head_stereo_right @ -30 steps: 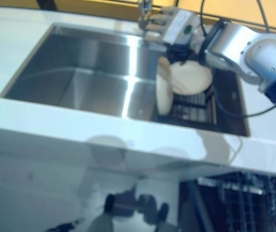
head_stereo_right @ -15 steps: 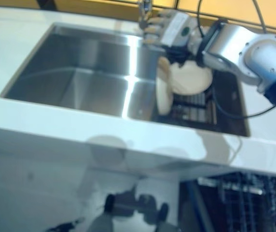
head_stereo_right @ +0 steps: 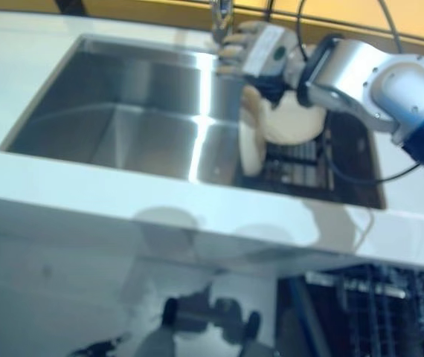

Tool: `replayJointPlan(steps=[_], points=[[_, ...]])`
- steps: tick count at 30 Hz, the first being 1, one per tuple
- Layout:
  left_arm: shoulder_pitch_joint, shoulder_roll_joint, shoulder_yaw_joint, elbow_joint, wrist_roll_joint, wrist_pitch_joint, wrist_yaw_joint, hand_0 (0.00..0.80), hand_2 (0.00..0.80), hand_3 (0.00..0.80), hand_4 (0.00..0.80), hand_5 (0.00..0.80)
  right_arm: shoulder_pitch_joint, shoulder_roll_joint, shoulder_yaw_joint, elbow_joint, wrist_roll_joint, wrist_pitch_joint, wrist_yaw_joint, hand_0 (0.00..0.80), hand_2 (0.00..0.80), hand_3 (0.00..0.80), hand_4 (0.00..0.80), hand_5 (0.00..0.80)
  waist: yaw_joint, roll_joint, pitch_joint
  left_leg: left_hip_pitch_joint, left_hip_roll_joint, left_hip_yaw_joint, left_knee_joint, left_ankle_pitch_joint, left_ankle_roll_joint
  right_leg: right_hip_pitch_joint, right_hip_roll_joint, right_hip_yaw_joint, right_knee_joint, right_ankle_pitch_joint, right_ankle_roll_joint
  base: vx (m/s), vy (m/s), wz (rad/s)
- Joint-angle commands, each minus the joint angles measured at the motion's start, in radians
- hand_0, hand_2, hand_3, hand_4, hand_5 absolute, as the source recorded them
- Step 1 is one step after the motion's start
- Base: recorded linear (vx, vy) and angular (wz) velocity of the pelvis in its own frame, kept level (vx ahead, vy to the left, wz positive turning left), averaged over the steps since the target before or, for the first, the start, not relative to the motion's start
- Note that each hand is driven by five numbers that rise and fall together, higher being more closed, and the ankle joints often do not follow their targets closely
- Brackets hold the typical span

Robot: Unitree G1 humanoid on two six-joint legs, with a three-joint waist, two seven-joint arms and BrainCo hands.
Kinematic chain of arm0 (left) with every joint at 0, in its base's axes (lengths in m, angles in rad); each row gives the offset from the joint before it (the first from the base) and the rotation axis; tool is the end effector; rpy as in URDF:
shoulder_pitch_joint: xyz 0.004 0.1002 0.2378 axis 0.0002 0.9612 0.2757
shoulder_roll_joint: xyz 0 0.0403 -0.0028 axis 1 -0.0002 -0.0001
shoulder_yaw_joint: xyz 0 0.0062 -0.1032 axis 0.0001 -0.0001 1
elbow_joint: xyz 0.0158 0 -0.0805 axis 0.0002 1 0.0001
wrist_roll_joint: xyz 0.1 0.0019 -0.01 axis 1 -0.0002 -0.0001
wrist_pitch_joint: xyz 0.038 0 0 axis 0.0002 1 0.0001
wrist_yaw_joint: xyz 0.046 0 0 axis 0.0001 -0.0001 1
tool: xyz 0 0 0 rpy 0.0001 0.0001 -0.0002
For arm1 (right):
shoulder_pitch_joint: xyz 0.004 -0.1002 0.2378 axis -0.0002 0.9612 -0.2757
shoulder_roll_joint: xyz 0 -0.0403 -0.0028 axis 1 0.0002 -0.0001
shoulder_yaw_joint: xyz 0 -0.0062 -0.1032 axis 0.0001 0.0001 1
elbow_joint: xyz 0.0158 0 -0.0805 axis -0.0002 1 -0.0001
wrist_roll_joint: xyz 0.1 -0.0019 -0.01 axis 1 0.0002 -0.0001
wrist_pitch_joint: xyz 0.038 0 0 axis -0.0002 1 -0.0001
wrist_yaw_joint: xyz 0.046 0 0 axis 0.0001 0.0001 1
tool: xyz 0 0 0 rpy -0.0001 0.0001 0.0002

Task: Take plates into dishwasher

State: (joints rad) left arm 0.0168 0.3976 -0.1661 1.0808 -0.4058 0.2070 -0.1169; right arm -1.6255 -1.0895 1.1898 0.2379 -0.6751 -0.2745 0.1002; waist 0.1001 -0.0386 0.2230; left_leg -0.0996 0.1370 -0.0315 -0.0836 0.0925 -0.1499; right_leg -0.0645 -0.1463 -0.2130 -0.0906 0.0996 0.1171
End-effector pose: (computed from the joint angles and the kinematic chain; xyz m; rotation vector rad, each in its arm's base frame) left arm 0.0818 0.2690 -0.0964 -0.0209 1.2704 0.2001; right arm 0.2970 -0.1559 0.3395 -2.3346 -0.8513 0.3103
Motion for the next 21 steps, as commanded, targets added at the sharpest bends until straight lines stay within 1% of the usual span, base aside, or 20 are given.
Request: replayJointPlan(steps=[1,8,21], points=[[-0.03,0.037,-0.011,0.027,0.022,-0.007,-0.003,0.0,0.0,0.0,0.0,0.0,-0.046,-0.022,-0.021,-0.017,0.044,0.004,0.001,0.0,0.0,0.0,0.0,0.0,0.021,-0.046,0.006,0.014,-0.01,0.009,-0.004,-0.014,0.022,0.015,-0.072,-0.006,0.003,0.002,0.077,0.0,0.0,0.0],[-0.034,0.039,-0.01,0.028,0.017,-0.009,-0.008,0.0,0.0,0.0,0.0,0.0,-0.035,-0.021,-0.022,-0.022,0.032,-0.002,0.009,0.0,0.0,0.0,0.0,0.0,0.021,-0.04,0.016,0.009,-0.01,0.007,-0.004,-0.012,0.022,0.01,-0.073,-0.006,0.003,0.004,0.076,0.0,0.0,0.0],[-0.032,0.04,-0.008,0.02,0.014,-0.012,-0.01,0.0,0.0,0.0,0.0,0.0,-0.003,-0.014,-0.024,-0.013,-0.01,-0.024,0.031,0.0,0.0,0.0,0.0,0.0,0.027,-0.04,0.027,0.001,-0.014,0.002,-0.004,-0.01,0.023,0.002,-0.072,-0.005,0.003,0.007,0.074,0.0,0.0,0.0]])
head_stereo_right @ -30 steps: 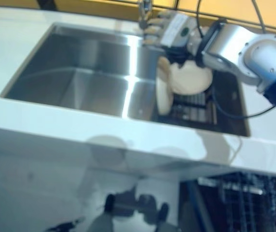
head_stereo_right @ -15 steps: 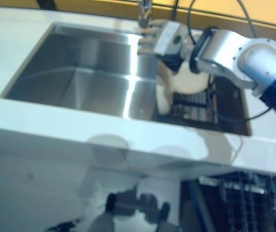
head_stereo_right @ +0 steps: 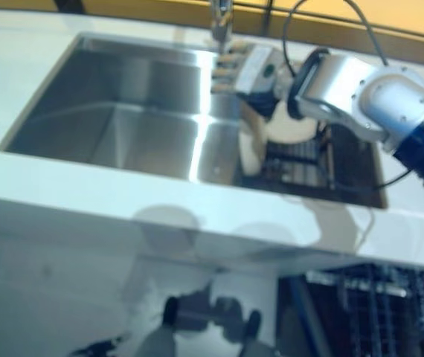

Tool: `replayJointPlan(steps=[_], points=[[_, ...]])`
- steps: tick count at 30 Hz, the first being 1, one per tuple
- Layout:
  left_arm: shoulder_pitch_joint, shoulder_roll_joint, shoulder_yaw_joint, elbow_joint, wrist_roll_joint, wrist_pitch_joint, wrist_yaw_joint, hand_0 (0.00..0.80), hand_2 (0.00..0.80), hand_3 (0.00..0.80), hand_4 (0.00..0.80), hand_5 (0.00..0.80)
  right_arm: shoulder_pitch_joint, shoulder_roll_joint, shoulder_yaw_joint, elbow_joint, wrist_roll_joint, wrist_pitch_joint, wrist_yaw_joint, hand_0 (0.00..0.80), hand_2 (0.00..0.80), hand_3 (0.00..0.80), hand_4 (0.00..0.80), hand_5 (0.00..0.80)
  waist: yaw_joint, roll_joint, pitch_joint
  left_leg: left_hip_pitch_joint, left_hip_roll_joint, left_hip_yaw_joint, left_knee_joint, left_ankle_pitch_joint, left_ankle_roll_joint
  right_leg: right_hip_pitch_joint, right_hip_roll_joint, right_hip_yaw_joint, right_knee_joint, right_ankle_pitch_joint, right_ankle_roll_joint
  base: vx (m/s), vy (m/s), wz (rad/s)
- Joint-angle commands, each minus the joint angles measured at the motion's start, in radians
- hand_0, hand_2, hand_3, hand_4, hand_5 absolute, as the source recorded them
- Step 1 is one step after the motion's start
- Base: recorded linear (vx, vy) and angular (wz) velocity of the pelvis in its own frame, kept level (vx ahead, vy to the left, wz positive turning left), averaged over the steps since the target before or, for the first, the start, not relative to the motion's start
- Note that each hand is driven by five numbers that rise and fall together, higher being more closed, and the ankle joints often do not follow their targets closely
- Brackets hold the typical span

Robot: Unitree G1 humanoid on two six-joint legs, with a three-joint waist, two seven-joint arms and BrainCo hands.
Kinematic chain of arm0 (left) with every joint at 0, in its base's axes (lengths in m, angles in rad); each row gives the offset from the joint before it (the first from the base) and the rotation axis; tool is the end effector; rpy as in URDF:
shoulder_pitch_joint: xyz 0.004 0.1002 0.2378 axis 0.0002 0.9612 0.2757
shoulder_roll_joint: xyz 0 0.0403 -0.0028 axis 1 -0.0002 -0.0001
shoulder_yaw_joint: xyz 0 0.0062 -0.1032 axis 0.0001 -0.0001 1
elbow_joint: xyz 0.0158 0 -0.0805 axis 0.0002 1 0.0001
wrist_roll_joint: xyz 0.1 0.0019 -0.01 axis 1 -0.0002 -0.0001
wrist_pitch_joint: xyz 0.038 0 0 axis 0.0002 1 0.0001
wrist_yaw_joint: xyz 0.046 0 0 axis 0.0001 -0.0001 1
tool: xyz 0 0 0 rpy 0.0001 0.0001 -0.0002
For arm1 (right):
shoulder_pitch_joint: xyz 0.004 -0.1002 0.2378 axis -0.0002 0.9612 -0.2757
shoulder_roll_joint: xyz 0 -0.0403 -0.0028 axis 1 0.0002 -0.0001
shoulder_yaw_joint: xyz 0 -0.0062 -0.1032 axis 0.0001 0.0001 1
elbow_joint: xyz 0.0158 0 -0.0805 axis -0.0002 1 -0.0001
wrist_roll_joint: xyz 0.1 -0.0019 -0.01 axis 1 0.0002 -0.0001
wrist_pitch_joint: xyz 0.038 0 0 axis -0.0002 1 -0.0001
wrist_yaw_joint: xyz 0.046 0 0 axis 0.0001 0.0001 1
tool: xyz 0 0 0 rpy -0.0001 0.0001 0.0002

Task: Take plates into dishwasher

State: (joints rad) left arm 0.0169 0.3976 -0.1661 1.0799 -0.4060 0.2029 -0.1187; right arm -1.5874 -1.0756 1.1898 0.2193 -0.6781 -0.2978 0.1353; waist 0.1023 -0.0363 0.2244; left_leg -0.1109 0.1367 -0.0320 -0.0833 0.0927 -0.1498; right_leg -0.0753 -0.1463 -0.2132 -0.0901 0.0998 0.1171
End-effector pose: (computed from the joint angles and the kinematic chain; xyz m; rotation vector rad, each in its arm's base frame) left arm 0.0821 0.2690 -0.0963 -0.0214 1.2655 0.1979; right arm 0.2982 -0.1519 0.3263 -2.3416 -0.8285 0.4088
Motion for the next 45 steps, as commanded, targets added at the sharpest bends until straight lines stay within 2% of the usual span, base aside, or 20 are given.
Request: replayJointPlan(steps=[1,15,16,17,18,36,45], points=[[-0.032,0.04,-0.008,0.019,0.014,-0.007,-0.008,0.0,0.0,0.0,0.0,0.0,-0.037,-0.028,-0.025,0.006,-0.009,-0.001,-0.002,0.0,0.0,0.0,0.0,0.0,0.025,-0.042,0.026,0.013,-0.013,0.003,-0.004,-0.01,0.023,0.013,-0.072,-0.005,0.003,0.007,0.075,0.0,0.0,0.0],[-0.036,0.04,-0.007,0.018,0.009,-0.007,-0.011,0.0,0.0,0.0,0.0,0.0,-0.021,-0.021,-0.014,0.019,-0.065,-0.038,0.044,0.0,0.0,0.0,0.0,0.0,0.028,-0.043,0.03,0.009,-0.012,0.006,-0.004,-0.008,0.023,0.01,-0.072,-0.008,0.003,0.008,0.074,0.0,0.0,0.0],[-0.035,0.04,-0.007,0.02,0.009,-0.009,-0.012,0.0,0.0,0.0,0.0,0.0,-0.017,-0.022,-0.014,0.021,-0.074,-0.04,0.048,0.213,0.213,0.213,0.213,0.213,0.028,-0.043,0.03,0.008,-0.012,0.007,-0.004,-0.007,0.023,0.009,-0.072,-0.008,0.003,0.008,0.074,0.0,0.0,0.0],[-0.035,0.04,-0.007,0.021,0.008,-0.01,-0.013,0.0,0.0,0.0,0.0,0.0,-0.016,-0.021,-0.012,0.022,-0.079,-0.042,0.053,0.558,0.558,0.558,0.558,0.558,0.028,-0.043,0.03,0.008,-0.012,0.006,-0.004,-0.007,0.023,0.009,-0.072,-0.008,0.003,0.008,0.073,0.0,0.0,0.0],[-0.035,0.04,-0.007,0.02,0.008,-0.009,-0.012,0.0,0.0,0.0,0.0,0.0,-0.017,-0.021,-0.009,0.024,-0.083,-0.041,0.06,0.8,0.8,0.8,0.8,0.8,0.029,-0.044,0.03,0.007,-0.013,0.004,-0.004,-0.007,0.023,0.009,-0.072,-0.007,0.003,0.008,0.073,0.0,0.0,0.0],[-0.025,0.04,0.011,0.015,0.014,-0.002,-0.014,0.0,0.0,0.0,0.0,0.0,-0.015,-0.024,-0.001,0.086,-0.144,-0.067,0.07,0.8,0.8,0.8,0.8,0.8,0.027,-0.054,0.007,0.019,-0.011,0.006,-0.004,-0.008,0.022,0.022,-0.068,-0.006,0.003,0.004,0.071,0.0,0.0,0.0],[0.004,0.037,0.023,0.036,0.052,-0.026,-0.028,0.0,0.0,0.0,0.0,0.0,-0.051,-0.037,0.003,0.127,-0.108,-0.065,0.021,0.8,0.8,0.8,0.8,0.8,0.016,-0.075,-0.073,0.075,0.003,0.032,-0.004,-0.025,0.017,0.073,-0.06,-0.008,0.003,-0.013,0.076,0.015,-0.005,-0.01]])
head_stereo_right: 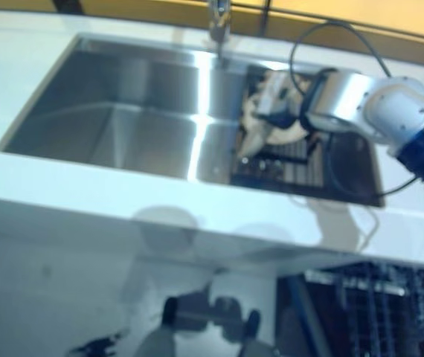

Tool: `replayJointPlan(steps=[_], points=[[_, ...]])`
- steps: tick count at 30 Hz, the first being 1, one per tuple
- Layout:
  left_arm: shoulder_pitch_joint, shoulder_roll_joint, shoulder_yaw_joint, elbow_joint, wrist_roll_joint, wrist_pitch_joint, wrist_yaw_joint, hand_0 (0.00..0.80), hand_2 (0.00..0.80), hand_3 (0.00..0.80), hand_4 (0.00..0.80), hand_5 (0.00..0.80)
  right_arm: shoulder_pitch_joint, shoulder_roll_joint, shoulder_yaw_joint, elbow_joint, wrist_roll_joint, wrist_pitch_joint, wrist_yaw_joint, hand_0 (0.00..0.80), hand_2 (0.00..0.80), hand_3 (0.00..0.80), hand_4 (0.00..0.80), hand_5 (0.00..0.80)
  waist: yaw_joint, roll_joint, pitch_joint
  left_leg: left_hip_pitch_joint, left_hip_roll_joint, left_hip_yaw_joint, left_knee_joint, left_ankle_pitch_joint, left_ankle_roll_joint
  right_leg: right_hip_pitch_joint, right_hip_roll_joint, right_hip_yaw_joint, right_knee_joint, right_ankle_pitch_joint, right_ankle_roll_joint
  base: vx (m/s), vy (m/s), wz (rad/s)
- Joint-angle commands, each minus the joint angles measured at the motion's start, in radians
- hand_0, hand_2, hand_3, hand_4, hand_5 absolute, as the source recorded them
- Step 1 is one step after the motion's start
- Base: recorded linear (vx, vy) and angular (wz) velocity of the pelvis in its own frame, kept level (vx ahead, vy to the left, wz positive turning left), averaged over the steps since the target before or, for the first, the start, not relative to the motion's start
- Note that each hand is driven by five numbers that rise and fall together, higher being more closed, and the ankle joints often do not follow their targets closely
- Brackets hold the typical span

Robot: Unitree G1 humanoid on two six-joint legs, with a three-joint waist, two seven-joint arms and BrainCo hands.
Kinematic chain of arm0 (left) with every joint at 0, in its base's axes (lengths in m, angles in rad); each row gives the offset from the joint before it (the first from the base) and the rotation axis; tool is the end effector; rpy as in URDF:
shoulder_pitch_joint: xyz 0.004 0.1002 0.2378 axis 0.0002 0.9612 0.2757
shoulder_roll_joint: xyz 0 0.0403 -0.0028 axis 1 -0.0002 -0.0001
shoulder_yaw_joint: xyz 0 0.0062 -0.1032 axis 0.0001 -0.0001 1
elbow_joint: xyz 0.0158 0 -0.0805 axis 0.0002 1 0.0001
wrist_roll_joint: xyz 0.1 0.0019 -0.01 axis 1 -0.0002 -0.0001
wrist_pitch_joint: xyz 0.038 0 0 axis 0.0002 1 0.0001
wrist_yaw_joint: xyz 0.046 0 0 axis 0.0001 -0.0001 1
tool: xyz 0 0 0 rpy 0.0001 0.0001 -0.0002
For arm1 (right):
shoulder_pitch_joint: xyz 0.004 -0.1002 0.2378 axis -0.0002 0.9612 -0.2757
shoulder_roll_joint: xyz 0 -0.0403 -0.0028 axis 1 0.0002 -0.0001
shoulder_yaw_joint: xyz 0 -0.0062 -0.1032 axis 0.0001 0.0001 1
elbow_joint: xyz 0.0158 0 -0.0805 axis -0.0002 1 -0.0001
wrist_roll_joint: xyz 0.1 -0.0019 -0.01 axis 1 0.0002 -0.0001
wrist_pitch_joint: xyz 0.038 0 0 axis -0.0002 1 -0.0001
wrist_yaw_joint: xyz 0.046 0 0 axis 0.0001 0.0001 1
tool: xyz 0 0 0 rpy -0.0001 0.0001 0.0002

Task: Take plates into dishwasher

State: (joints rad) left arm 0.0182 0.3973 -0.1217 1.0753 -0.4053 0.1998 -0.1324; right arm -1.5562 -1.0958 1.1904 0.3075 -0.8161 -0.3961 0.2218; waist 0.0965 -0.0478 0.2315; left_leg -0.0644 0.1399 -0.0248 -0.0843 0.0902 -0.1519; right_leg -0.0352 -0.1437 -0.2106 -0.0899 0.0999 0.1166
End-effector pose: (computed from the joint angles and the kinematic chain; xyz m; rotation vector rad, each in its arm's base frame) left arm 0.0832 0.2722 -0.0947 -0.0556 1.2422 0.2188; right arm 0.3064 -0.1731 0.3163 -2.5324 -0.6072 0.4891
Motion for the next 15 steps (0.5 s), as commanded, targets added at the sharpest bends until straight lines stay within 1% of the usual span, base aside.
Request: replayJointPlan(steps=[1,2,7,11,12,15], points=[[0.003,0.037,-0.021,0.04,0.052,-0.023,-0.014,0.0,0.0,0.0,0.0,0.0,-0.082,-0.017,0.002,0.039,0.03,0.033,-0.066,0.8,0.8,0.8,0.8,0.8,0.022,-0.064,-0.08,0.029,0.0,0.025,-0.003,-0.022,0.019,0.034,-0.062,-0.01,0.003,-0.014,0.077,0.051,-0.008,-0.06],[0.008,0.034,-0.021,0.041,0.059,-0.03,-0.014,0.0,0.0,0.0,0.0,0.0,-0.094,-0.022,0.002,0.051,0.037,0.035,-0.082,0.8,0.8,0.8,0.8,0.8,0.017,-0.068,-0.099,0.044,0.004,0.032,-0.003,-0.029,0.018,0.044,-0.061,-0.007,0.003,-0.019,0.077,0.056,-0.001,-0.08],[0.027,0.024,-0.015,0.048,0.095,-0.035,-0.015,0.0,0.0,0.0,0.0,0.0,-0.111,-0.044,-0.014,0.075,0.051,0.043,-0.077,0.8,0.8,0.8,0.8,0.8,0.002,-0.075,-0.152,0.09,0.012,0.057,-0.003,-0.047,0.02,0.076,-0.053,0.013,0.003,-0.03,0.078,0.074,0.0,-0.08],[0.041,0.023,-0.013,0.059,0.119,-0.049,-0.028,0.0,0.0,0.0,0.0,0.0,-0.109,-0.069,-0.024,0.099,0.118,0.08,-0.066,0.8,0.8,0.8,0.8,0.8,-0.01,-0.073,-0.175,0.118,0.016,0.077,-0.003,-0.056,0.021,0.088,-0.051,0.03,0.003,-0.032,0.081,0.05,0.009,-0.19],[0.045,0.022,-0.015,0.064,0.135,-0.061,-0.033,0.0,0.0,0.0,0.0,0.0,-0.096,-0.08,-0.039,0.106,0.183,0.121,-0.064,0.8,0.8,0.8,0.8,0.8,-0.017,-0.071,-0.182,0.13,0.017,0.083,-0.003,-0.06,0.022,0.092,-0.051,0.039,0.003,-0.031,0.082,0.025,0.004,-0.13],[0.049,0.023,-0.019,0.067,0.148,-0.072,-0.038,0.0,0.0,0.0,0.0,0.0,-0.052,-0.096,-0.092,0.116,0.264,0.189,-0.045,0.8,0.8,0.8,0.8,0.8,-0.027,-0.065,-0.184,0.148,0.014,0.094,-0.003,-0.068,0.025,0.096,-0.051,0.053,0.003,-0.028,0.085,0.015,0.01,-0.2]])
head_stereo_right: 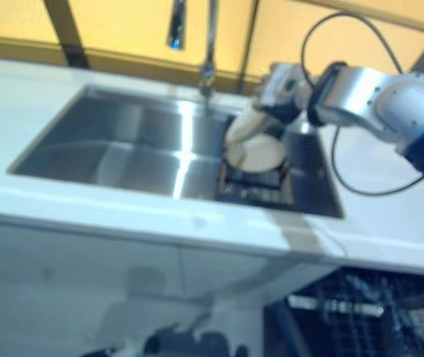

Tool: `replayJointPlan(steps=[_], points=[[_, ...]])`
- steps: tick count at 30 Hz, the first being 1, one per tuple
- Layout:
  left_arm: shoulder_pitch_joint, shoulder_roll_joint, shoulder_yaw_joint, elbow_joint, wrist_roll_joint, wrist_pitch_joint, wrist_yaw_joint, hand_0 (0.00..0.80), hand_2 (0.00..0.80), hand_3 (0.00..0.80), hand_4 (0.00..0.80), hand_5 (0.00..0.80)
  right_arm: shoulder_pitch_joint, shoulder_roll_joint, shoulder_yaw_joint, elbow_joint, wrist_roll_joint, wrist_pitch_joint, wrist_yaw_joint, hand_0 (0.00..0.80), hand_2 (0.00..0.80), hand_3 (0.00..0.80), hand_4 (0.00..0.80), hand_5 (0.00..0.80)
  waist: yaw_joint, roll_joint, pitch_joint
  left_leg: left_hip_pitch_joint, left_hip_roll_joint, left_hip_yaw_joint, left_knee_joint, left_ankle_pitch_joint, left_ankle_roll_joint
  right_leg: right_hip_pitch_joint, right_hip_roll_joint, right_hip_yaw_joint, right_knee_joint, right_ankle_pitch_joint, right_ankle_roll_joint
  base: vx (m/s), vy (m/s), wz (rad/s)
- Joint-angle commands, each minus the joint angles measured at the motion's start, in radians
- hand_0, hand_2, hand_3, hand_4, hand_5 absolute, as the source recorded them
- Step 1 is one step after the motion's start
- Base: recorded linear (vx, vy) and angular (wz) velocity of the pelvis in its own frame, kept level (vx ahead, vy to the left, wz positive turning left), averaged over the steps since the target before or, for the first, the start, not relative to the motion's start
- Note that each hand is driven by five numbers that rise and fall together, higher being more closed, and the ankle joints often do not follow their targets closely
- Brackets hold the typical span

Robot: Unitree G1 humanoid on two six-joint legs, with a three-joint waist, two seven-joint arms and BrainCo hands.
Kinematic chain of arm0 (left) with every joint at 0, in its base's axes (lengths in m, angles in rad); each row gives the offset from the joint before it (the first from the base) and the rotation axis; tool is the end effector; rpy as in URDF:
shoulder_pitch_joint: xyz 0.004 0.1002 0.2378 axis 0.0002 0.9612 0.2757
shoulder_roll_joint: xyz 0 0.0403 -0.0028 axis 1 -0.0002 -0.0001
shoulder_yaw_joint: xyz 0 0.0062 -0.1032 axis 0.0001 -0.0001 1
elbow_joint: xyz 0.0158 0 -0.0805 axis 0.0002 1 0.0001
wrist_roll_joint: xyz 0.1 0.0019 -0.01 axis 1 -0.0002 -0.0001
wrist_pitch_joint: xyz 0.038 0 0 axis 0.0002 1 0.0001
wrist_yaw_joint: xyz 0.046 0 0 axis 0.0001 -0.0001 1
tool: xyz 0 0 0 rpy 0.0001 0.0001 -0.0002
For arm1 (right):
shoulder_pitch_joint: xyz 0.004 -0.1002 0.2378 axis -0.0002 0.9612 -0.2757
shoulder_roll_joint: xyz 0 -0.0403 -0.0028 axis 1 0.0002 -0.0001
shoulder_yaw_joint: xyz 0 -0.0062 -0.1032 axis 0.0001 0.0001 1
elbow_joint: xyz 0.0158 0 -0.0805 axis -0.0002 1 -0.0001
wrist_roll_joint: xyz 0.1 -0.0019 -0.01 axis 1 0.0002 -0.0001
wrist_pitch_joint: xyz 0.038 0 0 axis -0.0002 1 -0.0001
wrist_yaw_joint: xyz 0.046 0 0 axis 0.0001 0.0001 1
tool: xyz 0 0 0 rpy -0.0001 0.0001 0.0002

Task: Take plates into dishwasher

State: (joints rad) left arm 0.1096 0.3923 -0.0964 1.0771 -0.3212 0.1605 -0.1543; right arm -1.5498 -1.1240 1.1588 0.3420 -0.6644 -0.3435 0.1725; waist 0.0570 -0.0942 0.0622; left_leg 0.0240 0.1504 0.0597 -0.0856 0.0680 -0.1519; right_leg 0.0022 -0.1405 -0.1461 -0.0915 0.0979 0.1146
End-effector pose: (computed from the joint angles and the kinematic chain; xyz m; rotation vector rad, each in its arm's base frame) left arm 0.0509 0.2752 -0.0995 -0.0081 1.3040 0.2007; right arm 0.3062 -0.1863 0.3267 -2.3427 -0.6110 0.3837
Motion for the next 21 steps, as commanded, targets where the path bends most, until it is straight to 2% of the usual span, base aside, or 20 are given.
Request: replayJointPlan(steps=[1,3,4,5,7,11,21], points=[[-0.042,0.028,-0.045,0.068,0.072,-0.04,-0.017,0.0,0.0,0.0,0.0,0.0,-0.043,-0.073,-0.079,0.086,0.162,0.175,0.018,0.8,0.8,0.8,0.8,0.8,0.007,-0.016,-0.016,0.065,0.003,0.013,-0.002,-0.048,0.026,0.06,-0.053,-0.004,0.004,-0.026,0.086,0.015,0.009,-0.16],[-0.041,0.032,-0.042,0.069,0.083,-0.048,-0.024,0.0,0.0,0.0,0.0,0.0,0.0,-0.089,-0.127,0.089,0.263,0.243,0.041,0.8,0.8,0.8,0.8,0.8,-0.006,-0.013,-0.018,0.078,0.004,0.025,-0.002,-0.053,0.028,0.061,-0.051,0.009,0.004,-0.024,0.086,0.025,0.009,-0.18],[-0.041,0.033,-0.042,0.069,0.08,-0.047,-0.023,0.0,0.0,0.0,0.0,0.0,0.006,-0.091,-0.134,0.087,0.276,0.251,0.04,0.8,0.8,0.8,0.8,0.8,-0.007,-0.014,-0.018,0.08,0.004,0.026,-0.002,-0.054,0.028,0.062,-0.051,0.01,0.004,-0.024,0.086,0.033,0.009,-0.24],[-0.042,0.036,-0.043,0.07,0.089,-0.054,-0.027,0.0,0.0,0.0,0.0,0.0,0.046,-0.103,-0.181,0.09,0.351,0.304,0.05,0.8,0.8,0.8,0.8,0.8,-0.02,-0.012,-0.018,0.089,0.004,0.036,-0.002,-0.057,0.03,0.061,-0.049,0.024,0.004,-0.021,0.086,0.028,0.004,-0.21],[-0.042,0.037,-0.042,0.073,0.1,-0.064,-0.033,0.0,0.0,0.0,0.0,0.0,0.109,-0.119,-0.253,0.092,0.414,0.338,0.054,0.8,0.8,0.8,0.8,0.8,-0.034,-0.009,-0.017,0.097,0.004,0.047,-0.002,-0.061,0.031,0.057,-0.047,0.04,0.004,-0.017,0.086,0.028,0.0,-0.22],[-0.037,0.038,-0.044,0.072,0.113,-0.08,-0.044,0.0,0.0,0.0,0.0,0.0,0.249,-0.164,-0.395,0.089,0.526,0.38,0.059,0.8,0.8,0.8,0.8,0.8,-0.067,-0.004,-0.009,0.116,0.01,0.074,-0.002,-0.068,0.033,0.046,-0.042,0.07,0.004,-0.009,0.088,0.018,-0.005,-0.21],[-0.038,0.027,-0.057,0.077,0.137,-0.11,-0.056,0.0,0.0,0.0,0.0,0.0,0.646,-0.235,-0.792,0.129,0.819,0.436,0.119,0.8,0.8,0.8,0.8,0.8,-0.163,0.011,0.012,0.147,0.024,0.144,-0.002,-0.089,0.035,0.008,-0.032,0.139,0.004,0.007,0.091,0.009,-0.022,-0.24]])
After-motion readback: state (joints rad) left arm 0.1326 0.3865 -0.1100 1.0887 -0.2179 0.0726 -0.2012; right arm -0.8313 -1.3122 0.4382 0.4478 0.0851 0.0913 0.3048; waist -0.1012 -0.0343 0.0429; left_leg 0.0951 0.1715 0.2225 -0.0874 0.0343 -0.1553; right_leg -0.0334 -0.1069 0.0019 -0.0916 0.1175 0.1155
